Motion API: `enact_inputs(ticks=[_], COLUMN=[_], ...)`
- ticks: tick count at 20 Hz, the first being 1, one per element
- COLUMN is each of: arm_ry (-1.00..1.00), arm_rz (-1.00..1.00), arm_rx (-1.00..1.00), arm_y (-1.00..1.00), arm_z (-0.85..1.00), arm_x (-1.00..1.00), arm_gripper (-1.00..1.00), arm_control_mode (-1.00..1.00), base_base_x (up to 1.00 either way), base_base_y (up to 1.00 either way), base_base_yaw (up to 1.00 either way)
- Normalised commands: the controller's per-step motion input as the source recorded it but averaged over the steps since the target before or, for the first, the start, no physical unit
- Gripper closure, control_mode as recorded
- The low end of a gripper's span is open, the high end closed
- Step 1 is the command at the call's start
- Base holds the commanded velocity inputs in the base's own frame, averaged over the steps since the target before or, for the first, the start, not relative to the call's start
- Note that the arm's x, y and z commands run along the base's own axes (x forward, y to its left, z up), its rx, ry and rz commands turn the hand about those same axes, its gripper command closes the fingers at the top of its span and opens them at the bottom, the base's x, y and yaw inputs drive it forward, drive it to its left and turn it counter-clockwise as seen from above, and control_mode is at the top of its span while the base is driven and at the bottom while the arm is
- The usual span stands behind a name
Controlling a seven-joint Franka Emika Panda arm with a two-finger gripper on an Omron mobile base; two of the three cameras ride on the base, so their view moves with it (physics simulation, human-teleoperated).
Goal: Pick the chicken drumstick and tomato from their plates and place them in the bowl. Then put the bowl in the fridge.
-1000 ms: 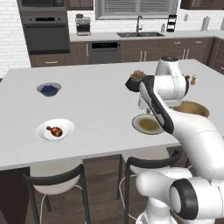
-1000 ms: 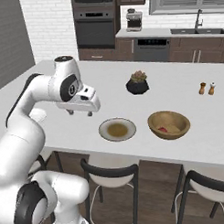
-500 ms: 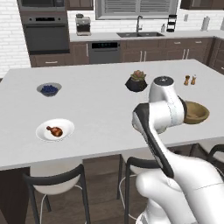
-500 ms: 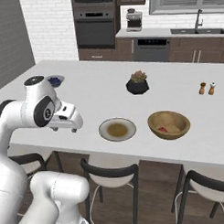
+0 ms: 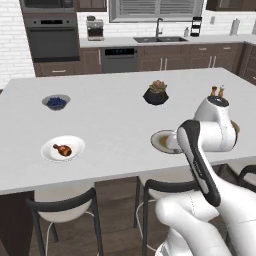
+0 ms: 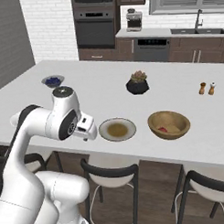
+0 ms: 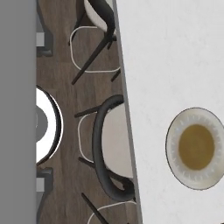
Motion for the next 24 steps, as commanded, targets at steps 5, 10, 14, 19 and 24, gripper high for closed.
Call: enact_inputs(ticks=[5,10,14,19,24], arm_ry=[0.04,0.01,0.0,0.0,0.0], arm_rz=[0.0,0.0,0.0,0.0,0.0], arm_rx=[-0.01,0.0,0.0,0.0,0.0], arm_y=[0.01,0.0,0.35,0.0,0.0], arm_z=[0.01,0.0,0.0,0.0,0.0], arm_x=[-0.13,0.0,0.0,0.0,0.0], arm_gripper=[-1.0,-1.0,-1.0,-1.0,-1.0], arm_control_mode=[-1.0,-1.0,-1.0,1.0,1.0], base_base_x=[0.0,0.0,0.0,0.0,0.01], base_base_y=[0.0,0.0,0.0,0.99,1.0], base_base_yaw=[0.0,0.0,0.0,0.0,0.0])
